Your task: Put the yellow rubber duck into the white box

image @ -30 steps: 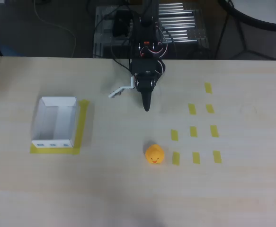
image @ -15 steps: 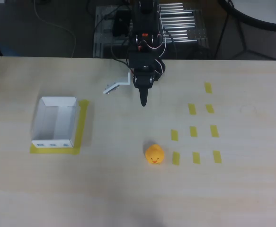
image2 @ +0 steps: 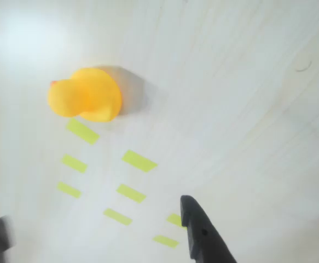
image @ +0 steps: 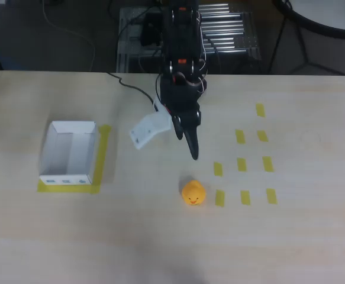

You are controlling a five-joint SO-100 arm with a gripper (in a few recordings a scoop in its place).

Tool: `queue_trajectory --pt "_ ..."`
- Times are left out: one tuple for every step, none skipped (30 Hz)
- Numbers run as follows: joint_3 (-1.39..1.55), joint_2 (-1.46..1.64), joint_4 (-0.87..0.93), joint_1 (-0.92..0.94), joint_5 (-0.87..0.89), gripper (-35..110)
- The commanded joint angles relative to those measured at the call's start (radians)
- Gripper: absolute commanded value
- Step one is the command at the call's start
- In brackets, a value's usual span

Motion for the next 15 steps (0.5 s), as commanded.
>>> queue_trajectory --pt "-0.224 -0.127 0.054 -0.031 -0.061 53" --pt "-0.258 -0.166 0.054 -0.029 -0.061 53" --pt "-0.295 -0.207 0.054 -0.025 -0.06 53" --pt "-0.33 -0.247 0.052 -0.021 -0.06 53" --pt "-0.359 -0.284 0.043 -0.018 -0.061 53" --pt "-0.388 -0.319 0.038 -0.015 -0.066 53" --pt "-0.42 -0.356 0.038 -0.015 -0.081 53" --pt "-0.459 -0.393 0.044 -0.018 -0.095 53" --pt "-0.506 -0.437 0.061 -0.02 -0.112 53" --pt "-0.566 -0.488 0.089 -0.021 -0.13 53" --pt "-0.624 -0.535 0.112 -0.025 -0.15 53" --pt "-0.66 -0.568 0.12 -0.026 -0.175 53" --pt "-0.68 -0.595 0.12 -0.029 -0.202 53" --pt "-0.696 -0.621 0.118 -0.031 -0.227 53" --pt "-0.712 -0.646 0.118 -0.034 -0.252 53"
